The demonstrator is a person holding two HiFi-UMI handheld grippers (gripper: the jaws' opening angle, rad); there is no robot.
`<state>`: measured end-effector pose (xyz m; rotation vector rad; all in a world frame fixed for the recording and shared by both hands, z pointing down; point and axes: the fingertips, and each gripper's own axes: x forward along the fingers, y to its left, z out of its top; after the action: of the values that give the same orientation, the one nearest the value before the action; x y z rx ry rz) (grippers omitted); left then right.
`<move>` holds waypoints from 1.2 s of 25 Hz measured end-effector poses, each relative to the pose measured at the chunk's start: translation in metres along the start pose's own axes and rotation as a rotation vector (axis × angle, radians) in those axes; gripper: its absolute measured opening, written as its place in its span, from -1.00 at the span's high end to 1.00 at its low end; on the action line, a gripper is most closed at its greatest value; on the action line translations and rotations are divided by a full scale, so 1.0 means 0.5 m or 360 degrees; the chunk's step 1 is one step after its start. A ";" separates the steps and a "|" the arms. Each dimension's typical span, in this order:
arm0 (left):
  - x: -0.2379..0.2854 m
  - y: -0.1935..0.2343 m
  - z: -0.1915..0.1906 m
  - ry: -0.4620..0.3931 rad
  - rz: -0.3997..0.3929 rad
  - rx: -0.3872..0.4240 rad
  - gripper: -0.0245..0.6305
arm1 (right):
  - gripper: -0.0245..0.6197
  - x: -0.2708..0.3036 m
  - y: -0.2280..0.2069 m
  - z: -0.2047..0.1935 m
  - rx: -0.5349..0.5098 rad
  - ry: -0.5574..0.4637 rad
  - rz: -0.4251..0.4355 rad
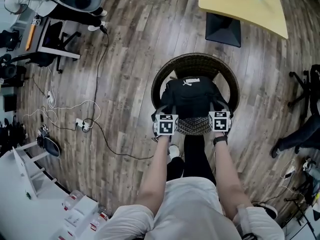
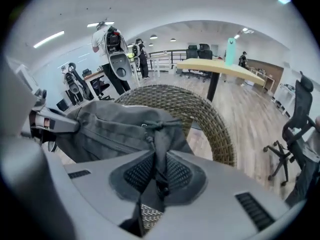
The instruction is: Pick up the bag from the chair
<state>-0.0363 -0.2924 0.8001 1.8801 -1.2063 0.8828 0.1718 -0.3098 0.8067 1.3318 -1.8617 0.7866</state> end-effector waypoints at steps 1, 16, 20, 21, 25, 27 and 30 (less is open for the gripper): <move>-0.016 -0.002 0.008 -0.0028 0.0002 0.0002 0.79 | 0.74 -0.018 0.002 0.015 0.0011 -0.0037 -0.0008; -0.295 0.003 0.162 -0.0470 0.0052 0.0054 0.79 | 0.75 -0.280 0.086 0.224 0.0082 -0.0474 -0.0108; -0.379 -0.003 0.198 -0.0584 0.0068 0.0079 0.79 | 0.74 -0.369 0.110 0.277 0.0063 -0.0602 -0.0123; -0.400 -0.006 0.207 -0.0614 0.0070 0.0091 0.79 | 0.75 -0.394 0.115 0.287 0.0062 -0.0634 -0.0127; -0.486 -0.022 0.248 -0.0737 0.0067 0.0156 0.79 | 0.74 -0.484 0.133 0.330 0.0054 -0.0774 -0.0126; -0.527 -0.031 0.272 -0.0804 0.0062 0.0183 0.79 | 0.74 -0.530 0.140 0.354 0.0039 -0.0855 -0.0125; -0.592 -0.048 0.293 -0.0890 0.0055 0.0209 0.79 | 0.74 -0.602 0.152 0.381 0.0013 -0.0960 -0.0139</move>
<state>-0.0869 -0.2804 0.4733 2.3082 -1.5356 0.4673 0.1285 -0.2821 0.4462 1.7797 -2.2261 0.3625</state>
